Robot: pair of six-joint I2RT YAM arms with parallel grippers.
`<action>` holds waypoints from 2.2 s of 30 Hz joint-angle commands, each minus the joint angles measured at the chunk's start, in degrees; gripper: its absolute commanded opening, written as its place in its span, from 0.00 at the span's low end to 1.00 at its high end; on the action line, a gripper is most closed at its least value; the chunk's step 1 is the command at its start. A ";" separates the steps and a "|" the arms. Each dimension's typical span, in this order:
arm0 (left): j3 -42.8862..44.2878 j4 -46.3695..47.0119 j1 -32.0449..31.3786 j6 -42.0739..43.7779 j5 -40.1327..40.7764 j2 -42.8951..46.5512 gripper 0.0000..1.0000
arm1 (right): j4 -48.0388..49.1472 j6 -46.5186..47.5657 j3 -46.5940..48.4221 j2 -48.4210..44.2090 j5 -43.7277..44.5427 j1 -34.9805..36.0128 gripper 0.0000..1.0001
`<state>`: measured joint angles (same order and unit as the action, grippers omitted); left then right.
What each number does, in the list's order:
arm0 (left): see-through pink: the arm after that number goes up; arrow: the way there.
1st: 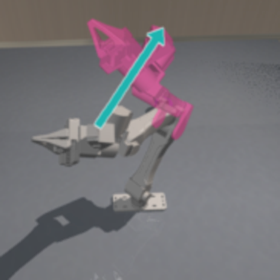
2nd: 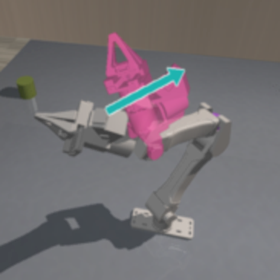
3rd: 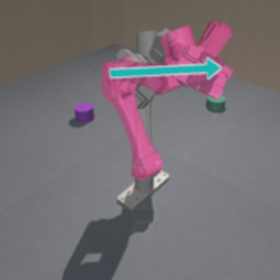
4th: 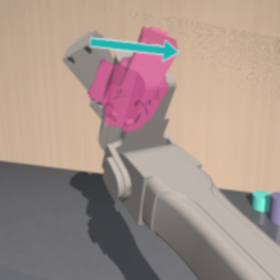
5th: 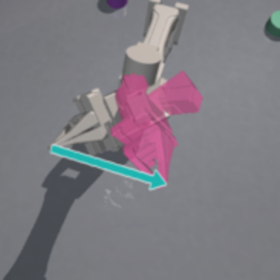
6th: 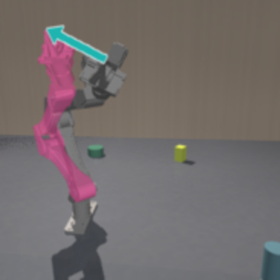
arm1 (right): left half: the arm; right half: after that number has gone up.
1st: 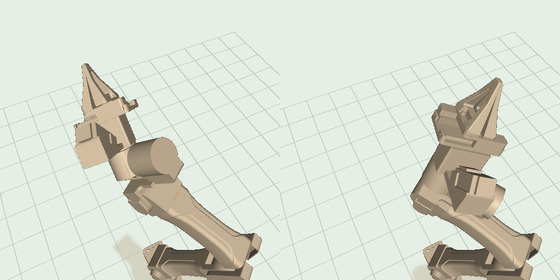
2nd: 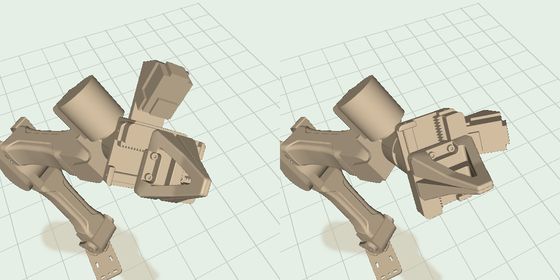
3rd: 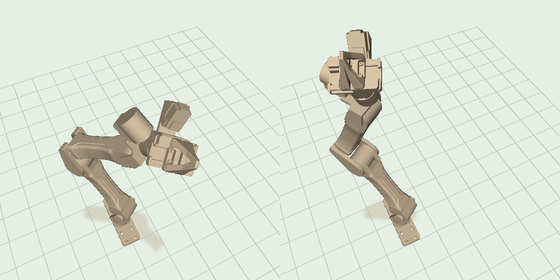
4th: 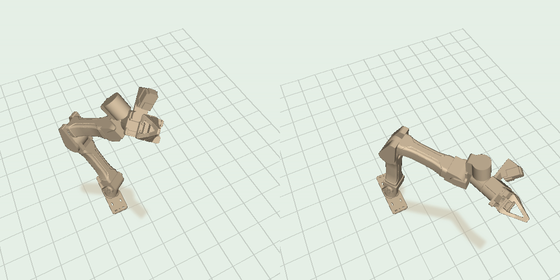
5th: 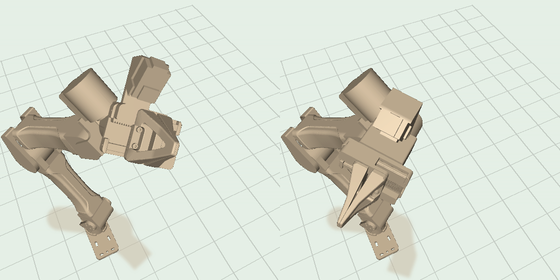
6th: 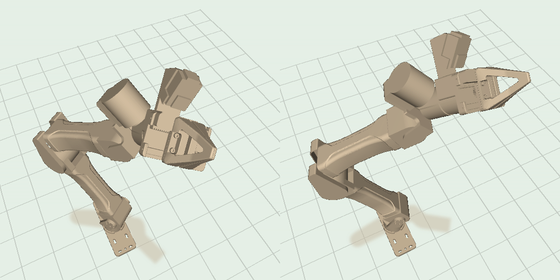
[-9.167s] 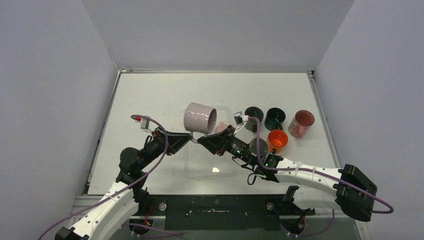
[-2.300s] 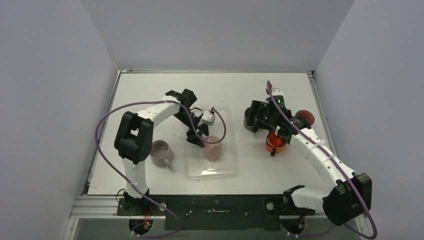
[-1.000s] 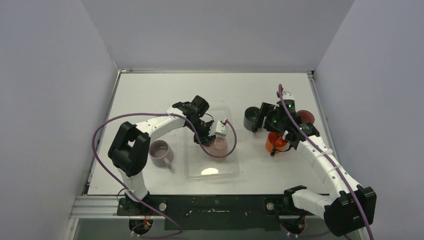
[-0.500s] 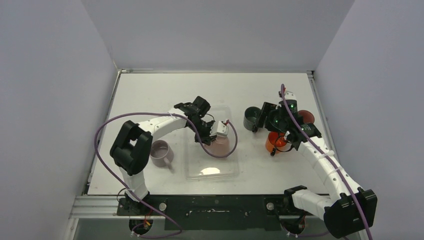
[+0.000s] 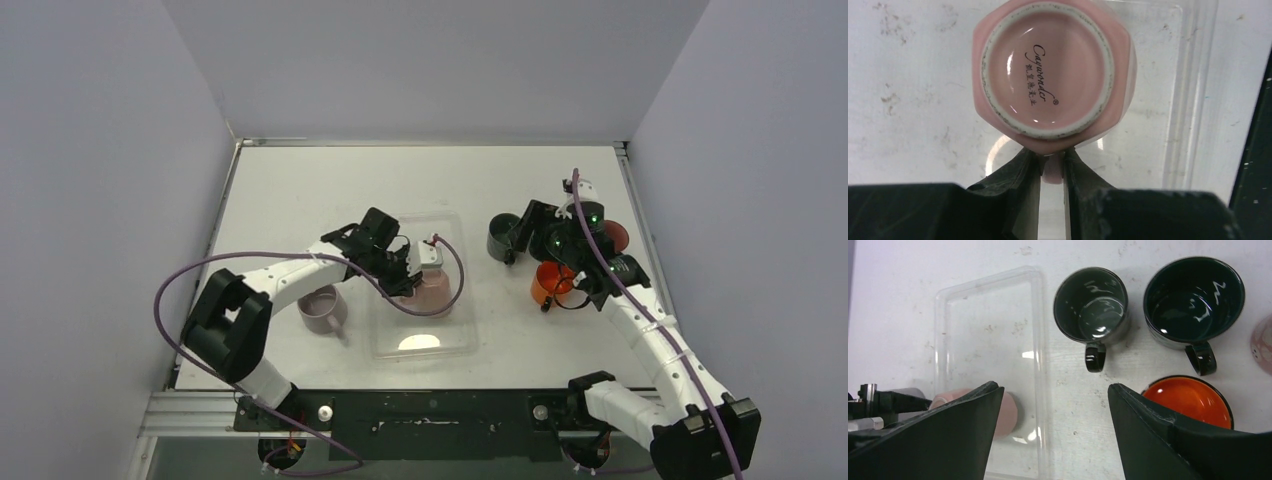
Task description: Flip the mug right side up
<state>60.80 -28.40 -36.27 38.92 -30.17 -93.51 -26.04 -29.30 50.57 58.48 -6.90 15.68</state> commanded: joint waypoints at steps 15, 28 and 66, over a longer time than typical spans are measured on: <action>-1.83 38.51 2.14 -48.70 1.62 24.08 0.00 | 31.42 -13.32 -2.79 -13.20 -18.17 -0.41 0.94; 5.28 58.59 2.17 -67.49 0.57 26.58 0.00 | 40.86 -22.41 -5.37 -17.31 -21.60 -0.28 0.95; 7.16 79.66 -1.65 -83.56 -3.98 28.29 0.00 | 72.09 -21.92 10.71 3.92 -24.11 22.04 0.37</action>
<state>65.84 43.62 -37.04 -43.77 -34.35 -68.25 43.70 -51.42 58.26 61.10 -30.30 37.60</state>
